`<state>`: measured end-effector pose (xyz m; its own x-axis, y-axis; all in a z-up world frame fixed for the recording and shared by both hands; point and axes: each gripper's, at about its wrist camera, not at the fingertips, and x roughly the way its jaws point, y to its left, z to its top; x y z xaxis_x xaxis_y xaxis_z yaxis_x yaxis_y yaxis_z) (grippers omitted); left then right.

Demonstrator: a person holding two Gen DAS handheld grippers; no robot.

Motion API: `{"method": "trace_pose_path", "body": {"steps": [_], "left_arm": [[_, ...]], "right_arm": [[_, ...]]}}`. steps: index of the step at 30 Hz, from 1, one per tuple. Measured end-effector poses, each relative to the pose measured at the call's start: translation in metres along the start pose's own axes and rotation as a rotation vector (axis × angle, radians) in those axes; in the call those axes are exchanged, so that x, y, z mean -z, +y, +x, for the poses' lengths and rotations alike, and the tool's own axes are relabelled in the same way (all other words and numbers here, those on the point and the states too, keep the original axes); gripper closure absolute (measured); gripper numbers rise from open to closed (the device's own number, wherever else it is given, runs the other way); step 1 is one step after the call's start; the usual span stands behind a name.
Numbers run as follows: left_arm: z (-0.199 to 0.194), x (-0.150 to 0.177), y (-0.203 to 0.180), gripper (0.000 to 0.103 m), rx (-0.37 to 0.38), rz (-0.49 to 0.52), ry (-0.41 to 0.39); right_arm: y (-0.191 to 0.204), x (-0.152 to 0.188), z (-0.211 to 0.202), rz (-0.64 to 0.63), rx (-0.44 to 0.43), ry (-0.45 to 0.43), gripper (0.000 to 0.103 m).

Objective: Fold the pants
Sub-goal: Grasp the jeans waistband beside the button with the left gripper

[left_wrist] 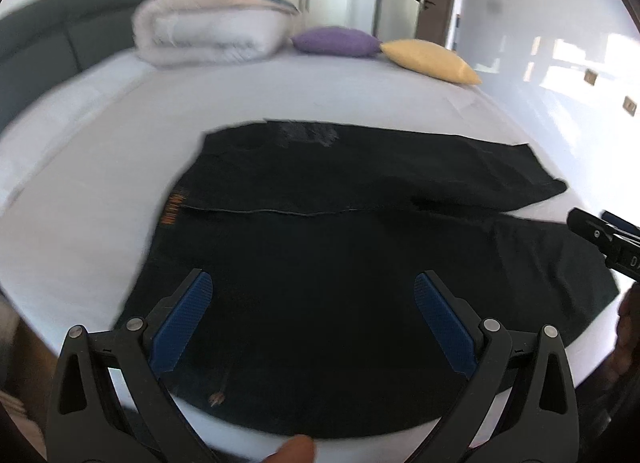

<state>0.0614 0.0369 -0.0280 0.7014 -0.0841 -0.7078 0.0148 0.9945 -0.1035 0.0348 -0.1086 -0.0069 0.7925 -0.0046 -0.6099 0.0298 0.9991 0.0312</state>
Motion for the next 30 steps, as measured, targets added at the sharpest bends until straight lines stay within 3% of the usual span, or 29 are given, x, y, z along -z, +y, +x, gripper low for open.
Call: {"method": "trace_pose_path", "body": {"steps": [2, 4, 6, 8, 11, 14, 16, 19, 23, 26, 28, 29, 30], "left_arm": [[0.012, -0.011, 0.004, 0.000, -0.005, 0.025, 0.002], [0.029, -0.032, 0.012, 0.000, -0.026, 0.077, 0.052], [0.046, -0.063, 0.031, 0.000, 0.015, 0.035, 0.081], [0.062, -0.100, 0.049, 0.000, 0.053, 0.046, 0.038], [0.108, -0.157, 0.067, 0.000, 0.068, 0.205, 0.030], [0.169, -0.201, 0.084, 0.000, 0.054, 0.412, 0.093], [0.198, -0.216, 0.094, 0.000, 0.061, 0.470, 0.138], [0.239, -0.225, 0.100, 0.001, 0.139, 0.529, 0.220], [0.287, -0.216, 0.098, 0.005, 0.196, 0.622, 0.333], [0.311, -0.219, 0.100, 0.015, 0.218, 0.615, 0.361], [0.322, -0.224, 0.107, 0.032, 0.258, 0.571, 0.388], [0.329, -0.224, 0.109, 0.049, 0.281, 0.558, 0.417], [0.334, -0.221, 0.107, 0.058, 0.296, 0.554, 0.436]], "right_arm": [[0.002, -0.019, 0.009, -0.058, -0.081, -0.011, 0.000], [0.002, -0.033, 0.020, -0.105, -0.143, -0.008, 0.000], [0.002, -0.048, 0.033, -0.161, -0.206, -0.010, 0.000], [0.004, -0.059, 0.044, -0.224, -0.251, -0.011, 0.000], [0.005, -0.075, 0.066, -0.355, -0.348, 0.001, 0.001], [0.001, -0.086, 0.087, -0.436, -0.413, 0.048, 0.015], [-0.005, -0.090, 0.099, -0.467, -0.453, 0.070, 0.023], [-0.011, -0.097, 0.122, -0.510, -0.489, 0.111, 0.035], [-0.008, -0.104, 0.144, -0.549, -0.515, 0.135, 0.040], [-0.004, -0.108, 0.155, -0.555, -0.533, 0.139, 0.040], [-0.001, -0.110, 0.158, -0.554, -0.551, 0.143, 0.040], [0.002, -0.111, 0.161, -0.562, -0.557, 0.143, 0.040], [0.005, -0.112, 0.162, -0.570, -0.558, 0.142, 0.040]]}}
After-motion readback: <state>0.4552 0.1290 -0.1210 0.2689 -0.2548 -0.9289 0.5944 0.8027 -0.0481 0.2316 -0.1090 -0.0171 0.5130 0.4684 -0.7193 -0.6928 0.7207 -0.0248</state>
